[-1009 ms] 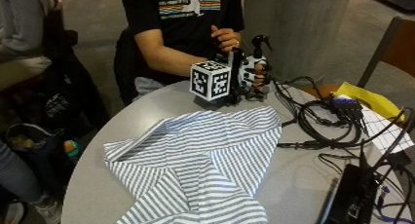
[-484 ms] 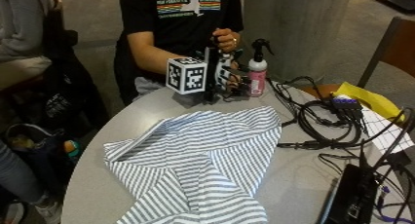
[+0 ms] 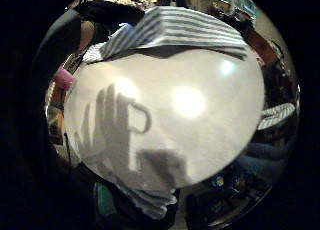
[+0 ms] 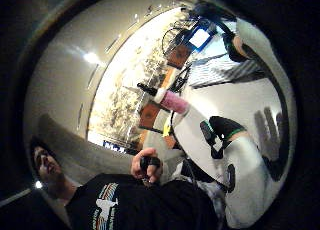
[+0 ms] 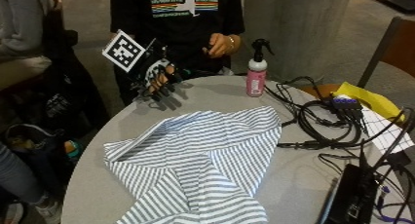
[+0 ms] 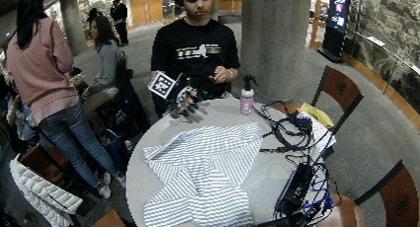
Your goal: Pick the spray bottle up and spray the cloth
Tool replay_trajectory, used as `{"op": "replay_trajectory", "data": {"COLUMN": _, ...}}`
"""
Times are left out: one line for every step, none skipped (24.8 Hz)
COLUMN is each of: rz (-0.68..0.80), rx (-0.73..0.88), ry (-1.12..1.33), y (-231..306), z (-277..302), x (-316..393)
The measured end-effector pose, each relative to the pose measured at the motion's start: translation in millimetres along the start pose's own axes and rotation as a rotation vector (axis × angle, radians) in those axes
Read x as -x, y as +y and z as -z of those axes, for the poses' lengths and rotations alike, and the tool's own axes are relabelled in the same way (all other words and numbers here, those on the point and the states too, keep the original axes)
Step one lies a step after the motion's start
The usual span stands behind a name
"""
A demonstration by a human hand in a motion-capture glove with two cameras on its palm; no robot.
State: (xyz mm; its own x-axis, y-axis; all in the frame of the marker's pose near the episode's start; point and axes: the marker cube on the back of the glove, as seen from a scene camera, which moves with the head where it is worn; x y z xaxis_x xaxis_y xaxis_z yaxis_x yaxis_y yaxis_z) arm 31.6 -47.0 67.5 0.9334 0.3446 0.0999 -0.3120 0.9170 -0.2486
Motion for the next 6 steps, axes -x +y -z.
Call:
{"op": "replay_trajectory", "data": {"rz": -0.006, "rx": -0.007, "ry": 0.026, "y": 3.7, "z": 3.3, "x": -7.5}}
{"op": "replay_trajectory", "data": {"rz": -0.012, "rx": -0.009, "ry": 0.048, "y": 7.1, "z": 5.6, "x": -14.3}}
{"op": "replay_trajectory", "data": {"rz": -0.017, "rx": -0.008, "ry": 0.068, "y": 10.0, "z": 6.8, "x": -20.2}}
{"op": "replay_trajectory", "data": {"rz": -0.019, "rx": -0.008, "ry": 0.084, "y": 12.4, "z": 7.1, "x": -25.2}}
{"op": "replay_trajectory", "data": {"rz": -0.017, "rx": -0.009, "ry": 0.096, "y": 14.1, "z": 6.9, "x": -29.0}}
{"op": "replay_trajectory", "data": {"rz": -0.015, "rx": -0.010, "ry": 0.102, "y": 15.1, "z": 6.6, "x": -31.2}}
